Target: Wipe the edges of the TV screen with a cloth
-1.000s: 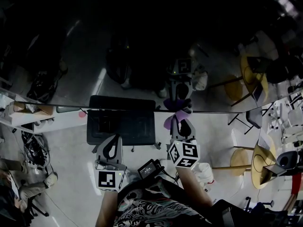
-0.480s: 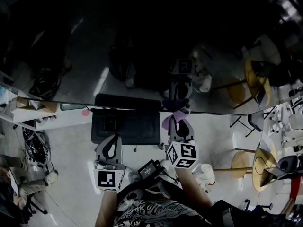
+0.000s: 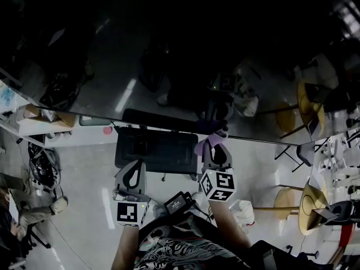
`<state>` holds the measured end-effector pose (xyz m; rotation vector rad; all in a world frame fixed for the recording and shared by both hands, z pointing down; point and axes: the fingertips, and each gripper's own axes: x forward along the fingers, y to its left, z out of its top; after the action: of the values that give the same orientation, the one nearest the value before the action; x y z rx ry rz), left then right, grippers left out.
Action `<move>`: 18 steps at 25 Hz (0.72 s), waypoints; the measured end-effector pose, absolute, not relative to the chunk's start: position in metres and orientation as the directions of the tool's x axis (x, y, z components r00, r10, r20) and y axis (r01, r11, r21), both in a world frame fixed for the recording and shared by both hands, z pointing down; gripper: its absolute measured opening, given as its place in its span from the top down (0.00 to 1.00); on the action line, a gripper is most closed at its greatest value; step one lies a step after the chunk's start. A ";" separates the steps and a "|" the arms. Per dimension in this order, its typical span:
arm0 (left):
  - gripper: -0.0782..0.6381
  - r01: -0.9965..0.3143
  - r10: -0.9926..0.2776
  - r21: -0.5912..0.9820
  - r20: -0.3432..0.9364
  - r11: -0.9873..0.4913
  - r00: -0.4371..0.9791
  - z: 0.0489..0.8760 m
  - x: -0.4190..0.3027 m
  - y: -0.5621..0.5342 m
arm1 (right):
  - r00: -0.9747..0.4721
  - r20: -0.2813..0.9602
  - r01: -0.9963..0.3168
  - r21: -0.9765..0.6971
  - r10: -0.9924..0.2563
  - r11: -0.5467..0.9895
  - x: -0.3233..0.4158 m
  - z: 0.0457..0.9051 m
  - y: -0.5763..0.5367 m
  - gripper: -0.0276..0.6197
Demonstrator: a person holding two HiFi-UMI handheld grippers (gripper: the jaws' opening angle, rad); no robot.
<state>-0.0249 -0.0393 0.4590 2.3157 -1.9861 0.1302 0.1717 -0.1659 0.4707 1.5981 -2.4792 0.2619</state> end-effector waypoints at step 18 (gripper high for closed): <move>0.87 -0.996 -0.982 -0.004 0.171 -0.085 0.083 0.456 -0.072 -0.029 | -0.347 0.257 -0.936 -0.040 -0.902 0.349 0.185 0.466 -0.172 0.79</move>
<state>-0.0720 -0.0286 0.4561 2.2257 -2.0451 0.1959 0.1847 -0.1724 0.4665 1.6701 -2.4181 0.2677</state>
